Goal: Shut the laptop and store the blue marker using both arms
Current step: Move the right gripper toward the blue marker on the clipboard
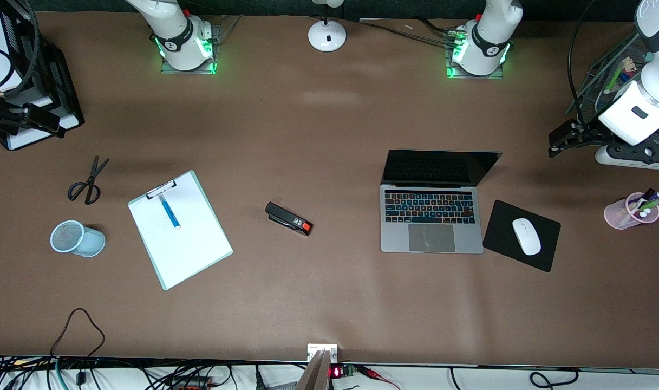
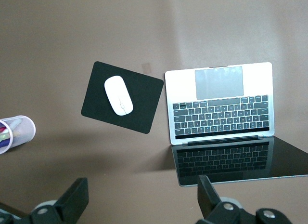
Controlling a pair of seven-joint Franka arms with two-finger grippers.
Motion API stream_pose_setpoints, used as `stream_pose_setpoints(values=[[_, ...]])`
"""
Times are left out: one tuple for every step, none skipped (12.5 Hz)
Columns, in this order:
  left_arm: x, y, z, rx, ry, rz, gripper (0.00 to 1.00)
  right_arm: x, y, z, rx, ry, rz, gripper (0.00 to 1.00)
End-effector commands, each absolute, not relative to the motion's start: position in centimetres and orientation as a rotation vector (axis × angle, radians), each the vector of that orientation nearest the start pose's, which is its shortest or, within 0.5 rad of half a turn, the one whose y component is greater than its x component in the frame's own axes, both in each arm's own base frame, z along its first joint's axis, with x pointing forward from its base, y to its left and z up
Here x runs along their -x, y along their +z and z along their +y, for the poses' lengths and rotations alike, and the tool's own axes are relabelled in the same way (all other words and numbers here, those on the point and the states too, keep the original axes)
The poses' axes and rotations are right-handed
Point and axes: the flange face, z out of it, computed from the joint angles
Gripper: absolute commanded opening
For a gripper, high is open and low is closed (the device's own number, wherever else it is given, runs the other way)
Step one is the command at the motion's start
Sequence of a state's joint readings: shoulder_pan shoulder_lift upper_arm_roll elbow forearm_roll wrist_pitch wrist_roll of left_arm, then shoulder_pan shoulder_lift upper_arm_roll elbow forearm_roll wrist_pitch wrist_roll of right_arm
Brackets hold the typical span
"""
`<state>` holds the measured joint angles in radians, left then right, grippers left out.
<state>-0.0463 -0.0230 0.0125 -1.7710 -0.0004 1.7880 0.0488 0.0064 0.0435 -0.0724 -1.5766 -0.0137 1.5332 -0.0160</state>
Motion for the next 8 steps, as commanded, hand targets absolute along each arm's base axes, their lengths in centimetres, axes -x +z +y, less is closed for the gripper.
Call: stream_pose_setpoints(values=[[-55.7, 56.4, -1.8, 3.12, -0.055, 0.163, 1.0, -55.4, 60.4, -3.7, 3.148, 0.136, 0.051, 1.0], [-55.7, 56.4, -1.8, 3.12, -0.057, 0.165, 1.0, -55.4, 60.6, -3.7, 3.149, 0.129, 0.058, 1.0], [-55.7, 56.4, -1.8, 3.12, -0.057, 0.165, 1.0, -55.5, 60.6, -3.7, 3.149, 0.124, 0.063, 1.0], [-55.7, 56.4, -1.8, 3.12, -0.057, 0.165, 1.0, -55.8, 60.2, -3.8, 3.149, 0.127, 0.053, 1.0], [-55.7, 56.4, -1.8, 3.12, -0.057, 0.165, 1.0, -56.3, 59.4, -3.8, 3.152, 0.141, 0.053, 1.0], [-55.7, 56.4, -1.8, 3.12, -0.057, 0.165, 1.0, -56.8, 58.6, -3.6, 3.155, 0.146, 0.046, 1.0], [-55.7, 56.4, -1.8, 3.12, -0.057, 0.165, 1.0, -57.5, 57.6, -3.1, 3.157, 0.161, 0.033, 1.0], [-55.7, 56.4, -1.8, 3.12, -0.057, 0.168, 1.0, -57.8, 56.7, -3.1, 3.157, 0.178, 0.028, 1.0]])
